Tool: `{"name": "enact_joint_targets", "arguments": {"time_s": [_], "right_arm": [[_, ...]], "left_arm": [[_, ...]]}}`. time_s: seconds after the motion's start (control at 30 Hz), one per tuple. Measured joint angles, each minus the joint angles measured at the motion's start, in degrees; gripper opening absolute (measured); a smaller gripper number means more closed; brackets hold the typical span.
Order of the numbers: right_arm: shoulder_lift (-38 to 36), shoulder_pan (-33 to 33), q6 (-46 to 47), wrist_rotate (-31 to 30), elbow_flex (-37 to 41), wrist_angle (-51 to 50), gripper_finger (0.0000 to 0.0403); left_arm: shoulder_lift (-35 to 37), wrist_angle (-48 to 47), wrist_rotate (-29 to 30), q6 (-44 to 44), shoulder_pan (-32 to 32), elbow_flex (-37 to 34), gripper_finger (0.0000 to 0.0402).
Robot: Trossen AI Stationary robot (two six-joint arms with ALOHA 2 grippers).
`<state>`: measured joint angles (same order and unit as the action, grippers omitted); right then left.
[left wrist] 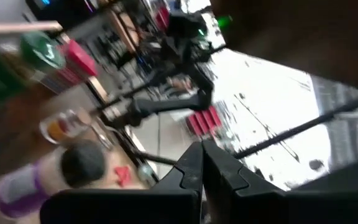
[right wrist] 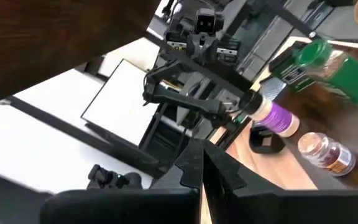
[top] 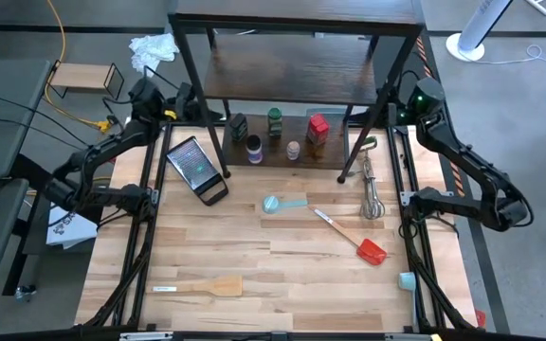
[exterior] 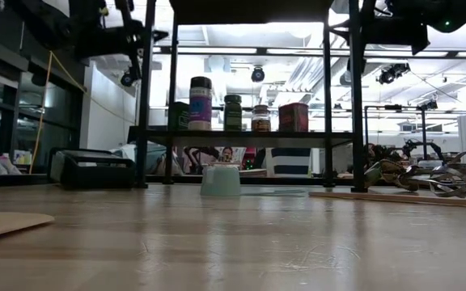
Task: Shelf spices
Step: Adjust the shelf on the table
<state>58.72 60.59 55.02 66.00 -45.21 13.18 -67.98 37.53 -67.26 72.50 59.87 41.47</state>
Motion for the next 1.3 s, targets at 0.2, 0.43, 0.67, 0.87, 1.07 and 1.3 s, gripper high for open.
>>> {"name": "enact_joint_targets", "arguments": {"time_s": [0.2, 0.43, 0.67, 0.87, 1.07, 1.3], "right_arm": [[-1.68, -1.64, 0.24, 0.86, 0.00, -0.54, 0.0000], [-5.09, -3.28, 0.33, 1.10, 0.00, -5.00, 0.0000], [-10.86, -7.81, -1.57, -2.23, 0.00, -14.60, 0.0000], [-16.17, -11.92, -4.13, -8.09, 0.00, -23.12, 0.0000], [-19.75, -15.57, -4.32, -13.25, 0.00, -28.46, 0.0000], [-21.36, -20.80, -3.20, -19.58, 0.00, -30.94, 0.0000]], "left_arm": [[5.31, -2.52, -1.40, 2.29, -4.14, -0.02, 0.0000], [11.61, -11.74, 0.80, -0.49, -8.92, -0.44, 0.0000], [17.61, -24.16, 3.68, -5.45, -11.07, -0.44, 0.0000], [22.64, -33.69, 6.73, -7.38, -12.50, -0.44, 0.0000], [27.34, -41.42, 9.58, -9.17, -14.65, -0.44, 0.0000], [31.61, -48.50, 13.73, -10.44, -16.73, -0.44, 0.0000]]}}
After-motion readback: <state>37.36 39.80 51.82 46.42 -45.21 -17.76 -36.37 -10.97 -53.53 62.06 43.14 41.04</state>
